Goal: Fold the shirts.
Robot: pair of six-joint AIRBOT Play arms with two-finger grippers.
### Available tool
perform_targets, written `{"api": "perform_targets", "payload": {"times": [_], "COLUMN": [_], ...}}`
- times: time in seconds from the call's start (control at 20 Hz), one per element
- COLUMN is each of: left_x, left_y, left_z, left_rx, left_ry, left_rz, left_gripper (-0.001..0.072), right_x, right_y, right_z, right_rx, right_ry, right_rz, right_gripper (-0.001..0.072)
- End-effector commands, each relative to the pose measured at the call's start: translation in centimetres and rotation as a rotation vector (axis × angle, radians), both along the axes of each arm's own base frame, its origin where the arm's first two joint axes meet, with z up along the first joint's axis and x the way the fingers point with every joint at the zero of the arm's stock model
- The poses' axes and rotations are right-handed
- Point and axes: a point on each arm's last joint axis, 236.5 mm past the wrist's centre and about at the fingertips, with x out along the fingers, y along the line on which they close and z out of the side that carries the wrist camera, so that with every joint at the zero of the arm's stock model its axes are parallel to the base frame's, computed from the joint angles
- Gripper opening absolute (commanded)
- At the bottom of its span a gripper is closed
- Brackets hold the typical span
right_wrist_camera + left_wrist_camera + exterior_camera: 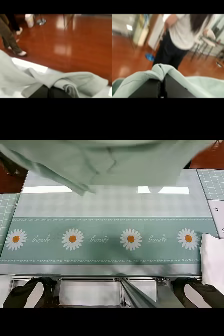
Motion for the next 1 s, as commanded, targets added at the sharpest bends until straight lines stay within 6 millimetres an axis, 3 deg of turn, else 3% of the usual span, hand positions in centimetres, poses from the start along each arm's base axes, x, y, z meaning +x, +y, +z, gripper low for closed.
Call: {"api": "perform_targets", "payload": {"times": [0.0, 0.05, 0.15, 0.3, 0.45, 0.65, 0.95], "left_x": [-7.1, -8.3, -9.7, -10.0, -8.8, -5.2, 1.4], "left_y": [0.0, 0.0, 0.1, 0.2, 0.1, 0.9, 1.9], "left_z": [6.1, 6.1, 4.0, -2.5, -9.1, -17.1, -32.3], "left_rx": [0.085, 0.124, 0.226, 0.311, 0.313, 0.185, -0.086], "left_ry": [-0.200, -0.209, -0.148, 0.095, 0.310, 0.492, 0.767], "left_rz": [0.102, 0.132, 0.179, 0.159, 0.077, 0.023, -0.061], "left_gripper": [0.0022, 0.0022, 0.0022, 0.0022, 0.0022, 0.0022, 0.0022], "right_x": [-6.8, -8.1, -10.5, -12.2, -11.7, -7.5, 2.8], "right_y": [-0.5, -1.0, -2.4, -3.4, -2.6, -1.2, -3.1], "right_z": [4.7, 5.1, 5.0, 2.6, -1.9, -11.4, -28.3], "right_rx": [-0.067, -0.086, -0.117, -0.139, -0.131, -0.083, 0.052], "right_ry": [-0.168, -0.191, -0.195, -0.097, 0.086, 0.367, 0.658], "right_rz": [-0.063, -0.092, -0.169, -0.215, -0.160, -0.054, -0.132], "right_gripper": [0.0030, 0.0030, 0.0030, 0.0030, 0.0030, 0.0030, 0.0030]}}
